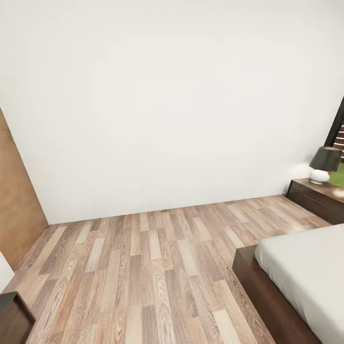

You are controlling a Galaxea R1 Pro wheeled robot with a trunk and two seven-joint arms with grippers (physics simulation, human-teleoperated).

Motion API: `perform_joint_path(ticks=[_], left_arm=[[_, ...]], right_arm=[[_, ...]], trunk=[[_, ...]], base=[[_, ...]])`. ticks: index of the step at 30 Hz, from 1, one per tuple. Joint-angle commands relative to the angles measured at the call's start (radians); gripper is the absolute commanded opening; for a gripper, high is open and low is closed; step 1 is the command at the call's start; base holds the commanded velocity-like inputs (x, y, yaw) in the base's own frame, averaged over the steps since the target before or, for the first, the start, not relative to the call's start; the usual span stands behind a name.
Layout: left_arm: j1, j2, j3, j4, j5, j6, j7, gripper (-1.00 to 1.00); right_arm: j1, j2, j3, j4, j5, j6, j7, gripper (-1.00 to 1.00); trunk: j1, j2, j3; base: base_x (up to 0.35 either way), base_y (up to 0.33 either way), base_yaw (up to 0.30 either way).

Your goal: In the bedroom, move the book from the bed onto either nightstand, and place the two sandals side by side next to the bed.

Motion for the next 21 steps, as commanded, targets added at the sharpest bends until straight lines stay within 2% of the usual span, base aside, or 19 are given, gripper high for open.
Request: perform_joint_path(ticks=[1,6,21], left_arm=[[0.006,0.006,0.002,-0.006,0.000,0.002,0.002,1.00],[0.021,0.031,0.002,-0.020,0.000,0.002,0.002,1.00],[0.024,0.032,0.001,-0.035,0.000,0.002,-0.008,1.00]], right_arm=[[-0.006,0.004,0.001,-0.002,-0.003,0.000,-0.002,1.00],[-0.019,0.002,0.001,-0.002,-0.002,0.001,-0.002,1.00],[-0.026,0.000,-0.002,-0.004,-0.007,-0.017,0.006,1.00]], trunk=[[0.000,0.000,0.000],[0.000,0.000,0.000],[0.000,0.000,0.000]], base=[[0.000,0.000,0.000],[0.000,0.000,0.000],[0.000,0.000,0.000]])
